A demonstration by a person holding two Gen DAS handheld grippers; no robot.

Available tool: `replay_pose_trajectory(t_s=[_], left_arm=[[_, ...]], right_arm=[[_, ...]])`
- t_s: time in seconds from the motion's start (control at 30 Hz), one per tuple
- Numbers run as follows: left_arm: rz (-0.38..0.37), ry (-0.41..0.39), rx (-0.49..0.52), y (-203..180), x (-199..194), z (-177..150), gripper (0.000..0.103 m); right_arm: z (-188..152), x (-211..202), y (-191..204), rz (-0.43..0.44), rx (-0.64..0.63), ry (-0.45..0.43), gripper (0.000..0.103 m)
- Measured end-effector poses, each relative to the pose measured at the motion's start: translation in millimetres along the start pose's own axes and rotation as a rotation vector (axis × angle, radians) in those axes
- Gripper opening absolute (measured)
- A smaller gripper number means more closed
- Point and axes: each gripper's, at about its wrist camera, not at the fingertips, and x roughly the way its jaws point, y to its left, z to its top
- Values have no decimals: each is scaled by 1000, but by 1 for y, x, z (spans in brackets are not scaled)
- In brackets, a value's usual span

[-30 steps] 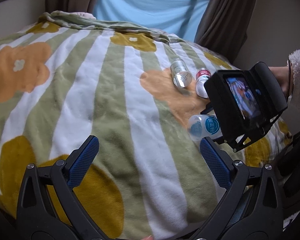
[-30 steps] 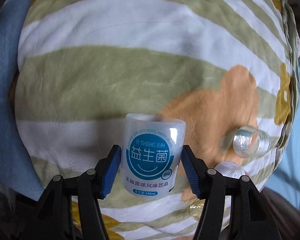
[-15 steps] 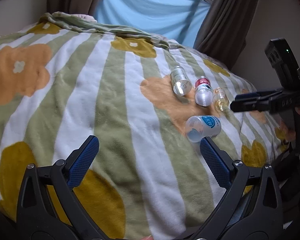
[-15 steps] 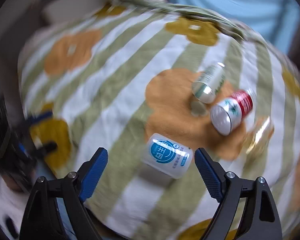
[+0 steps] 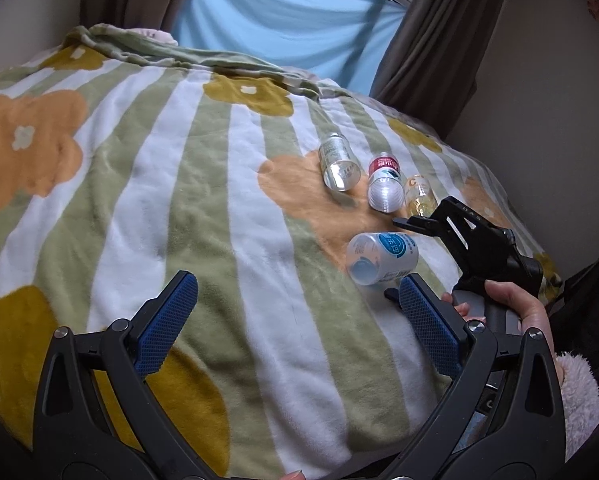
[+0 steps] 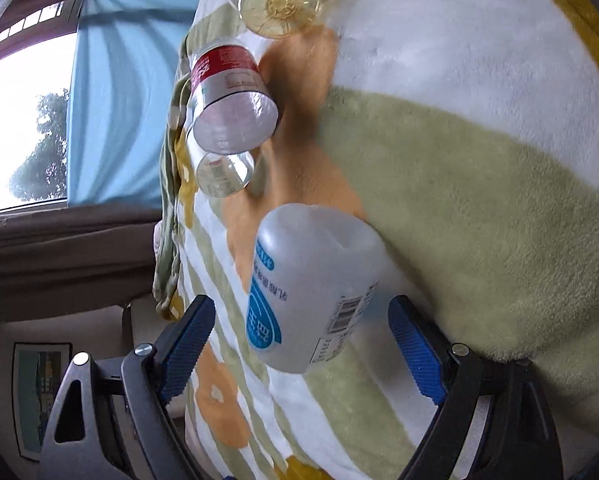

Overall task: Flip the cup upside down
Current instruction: 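Rotate the right tool to turn the white bottle cap-end down, then lower the inverted white bottle onto the bed and open the right tool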

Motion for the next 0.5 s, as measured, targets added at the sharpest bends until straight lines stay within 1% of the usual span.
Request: replay_pose_trajectory(t_s=[0.07, 0.13, 0.23, 0.27, 0.37, 0.43, 0.5], left_arm=[[-1, 0, -2, 0, 1, 0, 101], [-6, 5, -11, 0, 1, 0, 101], [-12, 10, -16, 1, 2, -1, 101], [-12, 10, -16, 2, 2, -1, 101], [-14, 14, -17, 2, 4, -2, 101], [-16, 18, -17, 2, 5, -2, 101], [-16, 21, -17, 3, 6, -2, 101]], right_arm=[[1, 0, 2, -13, 21, -36, 86], [2, 1, 5, -21, 30, -51, 86], [6, 1, 8, -22, 38, -64, 86], [12, 3, 3, -24, 46, -67, 86], [17, 10, -2, -25, 76, -73, 85], [19, 12, -3, -23, 66, -71, 76], [20, 10, -7, -9, 52, -64, 59]])
